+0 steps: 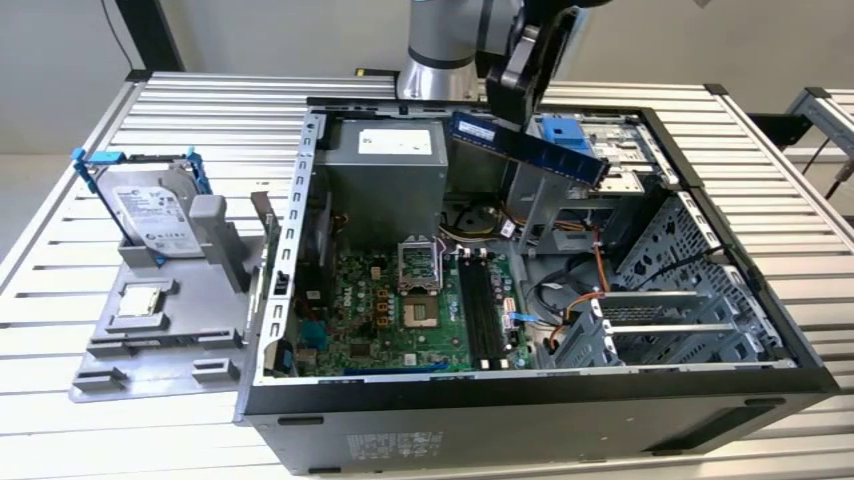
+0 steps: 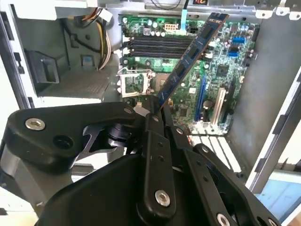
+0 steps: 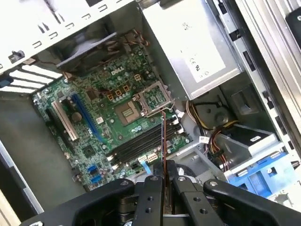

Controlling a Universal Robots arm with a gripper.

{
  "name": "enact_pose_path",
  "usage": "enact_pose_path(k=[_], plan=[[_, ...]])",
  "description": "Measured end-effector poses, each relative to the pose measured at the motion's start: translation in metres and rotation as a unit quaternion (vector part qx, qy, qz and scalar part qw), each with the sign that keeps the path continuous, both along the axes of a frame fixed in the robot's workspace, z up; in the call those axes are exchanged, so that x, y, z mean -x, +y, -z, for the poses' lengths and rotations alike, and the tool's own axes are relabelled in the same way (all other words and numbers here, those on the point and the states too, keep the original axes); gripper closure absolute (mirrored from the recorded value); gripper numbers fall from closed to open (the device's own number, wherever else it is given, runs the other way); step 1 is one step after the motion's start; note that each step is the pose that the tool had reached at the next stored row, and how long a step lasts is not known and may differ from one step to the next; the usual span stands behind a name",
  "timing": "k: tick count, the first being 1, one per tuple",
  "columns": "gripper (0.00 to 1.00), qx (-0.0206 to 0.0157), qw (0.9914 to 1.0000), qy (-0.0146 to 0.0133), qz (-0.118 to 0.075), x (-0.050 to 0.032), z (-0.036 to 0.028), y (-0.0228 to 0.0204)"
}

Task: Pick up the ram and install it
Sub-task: 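Insert the ram into the slot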

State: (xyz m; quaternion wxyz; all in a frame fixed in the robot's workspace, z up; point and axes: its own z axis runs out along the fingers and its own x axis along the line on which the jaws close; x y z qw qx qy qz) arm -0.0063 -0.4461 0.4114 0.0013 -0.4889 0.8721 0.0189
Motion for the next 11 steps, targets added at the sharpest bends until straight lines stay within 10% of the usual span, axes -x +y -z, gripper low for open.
enact_pose_path(k=[6,11], plan=[[1.0,0.0,0.99836,0.0,0.057,0.0,0.0,0.0],[1.0,0.0,0.99523,0.0,0.098,0.0,0.0,0.0]])
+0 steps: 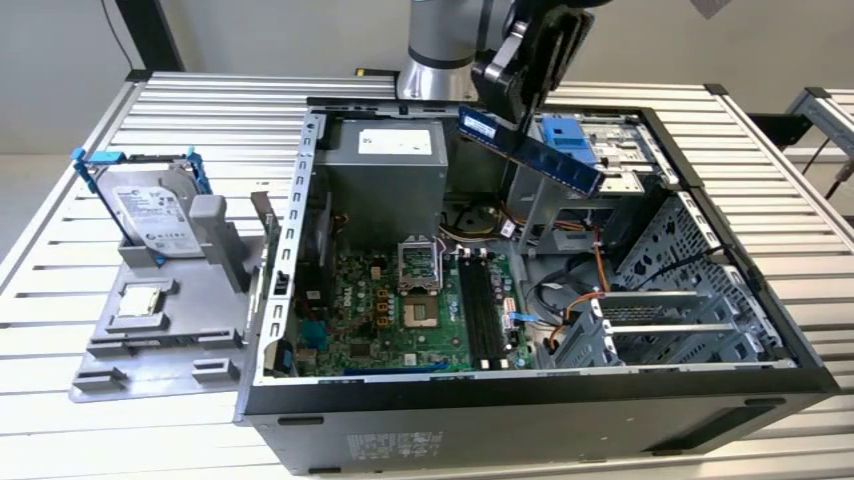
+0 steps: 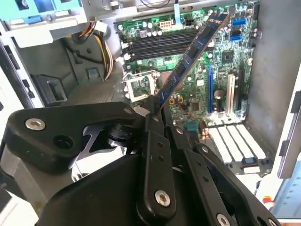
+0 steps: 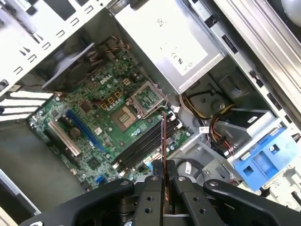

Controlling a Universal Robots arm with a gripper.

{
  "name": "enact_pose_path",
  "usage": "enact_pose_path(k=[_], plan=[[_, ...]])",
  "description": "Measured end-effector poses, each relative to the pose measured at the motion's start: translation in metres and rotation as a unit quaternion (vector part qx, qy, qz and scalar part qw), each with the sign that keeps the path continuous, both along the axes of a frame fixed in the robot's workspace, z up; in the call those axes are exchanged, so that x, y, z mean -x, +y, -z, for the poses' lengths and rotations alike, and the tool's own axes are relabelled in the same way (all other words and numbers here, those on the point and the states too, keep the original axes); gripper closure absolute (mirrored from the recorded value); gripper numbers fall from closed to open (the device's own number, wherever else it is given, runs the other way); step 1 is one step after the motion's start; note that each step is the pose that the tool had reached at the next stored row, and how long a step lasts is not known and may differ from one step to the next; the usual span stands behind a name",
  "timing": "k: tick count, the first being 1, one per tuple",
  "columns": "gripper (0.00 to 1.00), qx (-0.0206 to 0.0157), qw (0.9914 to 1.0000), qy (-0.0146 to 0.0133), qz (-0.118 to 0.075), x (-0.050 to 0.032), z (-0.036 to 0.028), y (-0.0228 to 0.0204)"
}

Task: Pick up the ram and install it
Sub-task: 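Insert the ram into the slot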

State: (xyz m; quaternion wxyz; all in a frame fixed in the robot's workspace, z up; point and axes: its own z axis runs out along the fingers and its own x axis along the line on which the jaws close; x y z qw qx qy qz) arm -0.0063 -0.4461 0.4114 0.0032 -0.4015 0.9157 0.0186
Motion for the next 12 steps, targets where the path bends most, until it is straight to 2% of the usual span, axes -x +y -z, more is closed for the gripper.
enact_pose_path(k=[3,6,10,12], plan=[[1.0,0.0,0.99973,0.0,0.023,0.0,0.0,0.0],[1.0,0.0,0.99893,0.0,0.046,0.0,0.0,0.0],[1.0,0.0,0.99699,0.0,0.077,0.0,0.0,0.0],[1.0,0.0,0.9956,0.0,0.094,0.0,0.0,0.0]])
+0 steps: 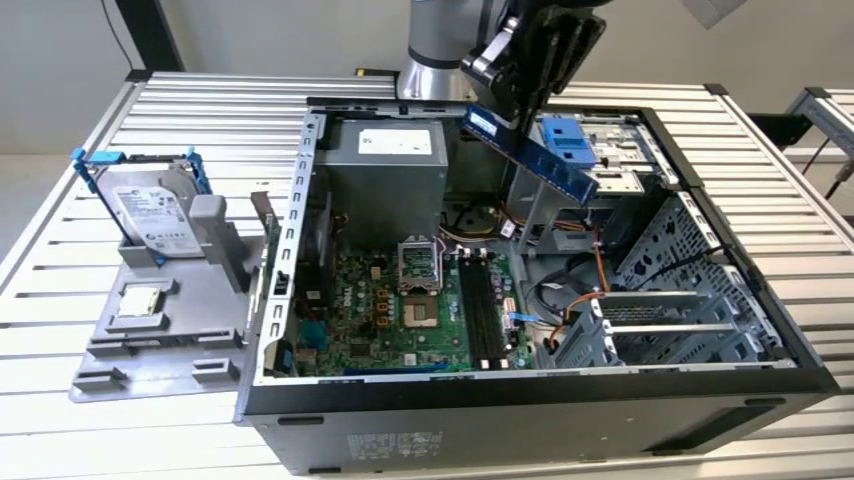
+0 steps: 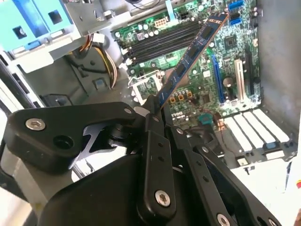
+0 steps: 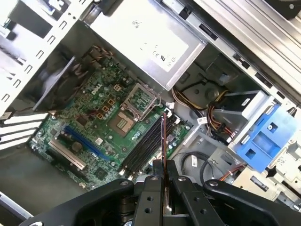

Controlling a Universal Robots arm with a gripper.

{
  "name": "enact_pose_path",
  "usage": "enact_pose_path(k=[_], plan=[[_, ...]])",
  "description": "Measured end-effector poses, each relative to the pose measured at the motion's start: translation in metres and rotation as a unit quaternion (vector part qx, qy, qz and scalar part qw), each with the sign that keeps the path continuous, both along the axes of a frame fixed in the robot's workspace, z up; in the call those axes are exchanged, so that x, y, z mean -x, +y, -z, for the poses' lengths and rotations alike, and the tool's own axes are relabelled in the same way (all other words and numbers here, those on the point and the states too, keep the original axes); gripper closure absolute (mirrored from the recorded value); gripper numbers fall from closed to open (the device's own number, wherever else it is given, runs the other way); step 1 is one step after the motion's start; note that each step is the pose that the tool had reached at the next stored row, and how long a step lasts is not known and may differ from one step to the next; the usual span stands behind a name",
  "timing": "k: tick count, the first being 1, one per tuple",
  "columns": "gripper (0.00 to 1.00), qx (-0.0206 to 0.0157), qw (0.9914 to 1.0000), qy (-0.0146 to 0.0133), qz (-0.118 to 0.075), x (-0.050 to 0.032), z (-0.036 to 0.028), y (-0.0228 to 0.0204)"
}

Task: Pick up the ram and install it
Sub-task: 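Insert the ram into the slot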

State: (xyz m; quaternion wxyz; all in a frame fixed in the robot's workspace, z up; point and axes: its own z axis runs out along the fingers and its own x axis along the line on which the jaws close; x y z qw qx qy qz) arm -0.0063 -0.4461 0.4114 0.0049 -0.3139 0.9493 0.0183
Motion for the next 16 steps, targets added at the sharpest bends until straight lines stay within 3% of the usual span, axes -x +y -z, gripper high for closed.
enact_pose_path(k=[4,8,12,16], plan=[[1.0,0.0,0.9995,0.0,0.032,0.0,0.0,0.0],[1.0,0.0,0.99804,0.0,0.063,0.0,0.0,0.0],[1.0,0.0,0.99558,0.0,0.094,0.0,0.0,0.0],[1.0,0.0,0.99227,0.0,0.124,0.0,0.0,0.0]])
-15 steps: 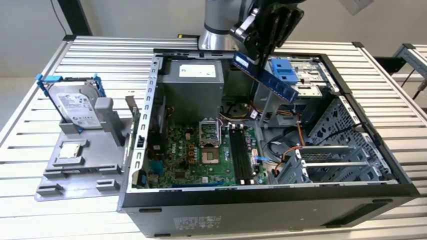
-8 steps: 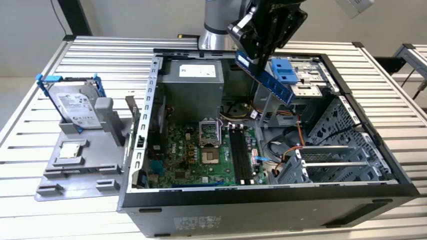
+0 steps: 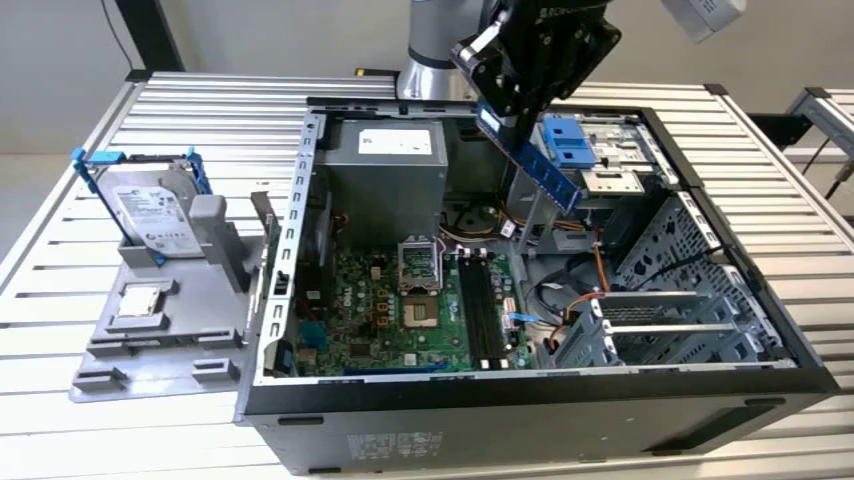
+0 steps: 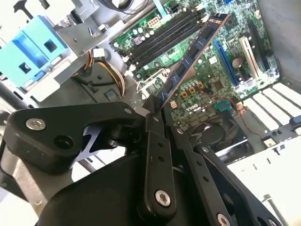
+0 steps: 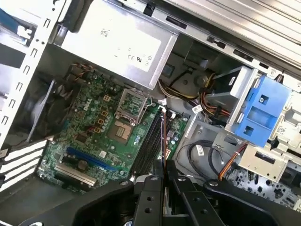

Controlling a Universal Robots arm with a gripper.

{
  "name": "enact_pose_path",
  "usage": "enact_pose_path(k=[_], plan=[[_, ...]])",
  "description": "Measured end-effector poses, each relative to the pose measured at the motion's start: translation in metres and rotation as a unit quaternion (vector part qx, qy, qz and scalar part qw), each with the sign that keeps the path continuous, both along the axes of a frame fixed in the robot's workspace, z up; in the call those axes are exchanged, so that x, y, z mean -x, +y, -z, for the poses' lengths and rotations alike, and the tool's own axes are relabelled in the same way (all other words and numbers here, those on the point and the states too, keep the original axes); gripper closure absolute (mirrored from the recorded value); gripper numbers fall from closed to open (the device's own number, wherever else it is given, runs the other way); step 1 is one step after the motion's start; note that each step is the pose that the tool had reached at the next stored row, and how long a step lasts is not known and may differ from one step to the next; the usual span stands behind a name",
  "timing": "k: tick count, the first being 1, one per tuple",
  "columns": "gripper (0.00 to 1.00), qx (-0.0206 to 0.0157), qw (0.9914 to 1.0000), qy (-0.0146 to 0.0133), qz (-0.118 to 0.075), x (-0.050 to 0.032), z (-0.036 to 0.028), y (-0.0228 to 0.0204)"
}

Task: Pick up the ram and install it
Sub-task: 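Insert the ram into the slot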

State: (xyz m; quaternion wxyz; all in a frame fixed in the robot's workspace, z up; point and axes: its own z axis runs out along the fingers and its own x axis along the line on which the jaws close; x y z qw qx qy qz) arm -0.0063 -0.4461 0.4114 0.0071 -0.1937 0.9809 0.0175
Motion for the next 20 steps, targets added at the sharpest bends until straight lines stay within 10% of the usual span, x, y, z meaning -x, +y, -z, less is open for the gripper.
enact_pose_path(k=[8,20], plan=[[1.0,0.0,0.99835,0.0,0.058,0.0,0.0,0.0],[1.0,0.0,0.99272,0.0,0.12,0.0001,0.0,-0.0006]])
